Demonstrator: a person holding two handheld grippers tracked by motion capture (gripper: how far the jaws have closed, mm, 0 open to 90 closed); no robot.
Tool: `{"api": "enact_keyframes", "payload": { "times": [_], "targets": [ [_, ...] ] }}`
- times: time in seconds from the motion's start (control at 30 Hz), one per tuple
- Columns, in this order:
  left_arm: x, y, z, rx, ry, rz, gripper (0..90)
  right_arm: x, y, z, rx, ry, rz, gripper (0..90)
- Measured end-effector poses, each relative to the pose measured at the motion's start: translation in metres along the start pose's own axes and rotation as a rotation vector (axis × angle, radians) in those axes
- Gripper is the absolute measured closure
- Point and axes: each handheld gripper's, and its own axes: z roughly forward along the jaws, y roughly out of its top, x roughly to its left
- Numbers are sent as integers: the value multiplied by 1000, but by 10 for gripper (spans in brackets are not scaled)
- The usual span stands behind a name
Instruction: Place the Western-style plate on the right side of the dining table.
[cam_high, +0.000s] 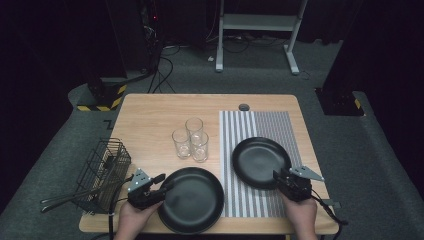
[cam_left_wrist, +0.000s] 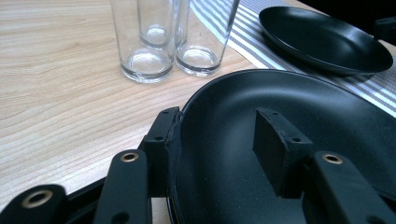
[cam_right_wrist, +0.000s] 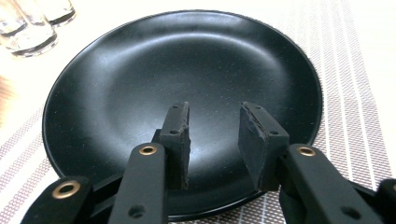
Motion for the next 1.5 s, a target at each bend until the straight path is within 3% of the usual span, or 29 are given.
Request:
{"api": "enact_keyframes", "payload": {
  "times": [0.2, 0.3, 0.83, 1.5],
  "targets": [
    [-1, 2, -2, -11, 15, 15, 514, 4, 0, 2, 7, -3, -30, 596],
    [-1, 4, -4, -19, 10, 23, 514, 13, 2, -2, 0, -47, -76, 556],
    [-3, 3, -1, 1, 9, 17, 474, 46, -7, -17, -31, -53, -101, 523],
    [0, 3, -2, 11, 36, 17, 449, 95, -11, 6, -17, 55, -160, 530]
  ]
}}
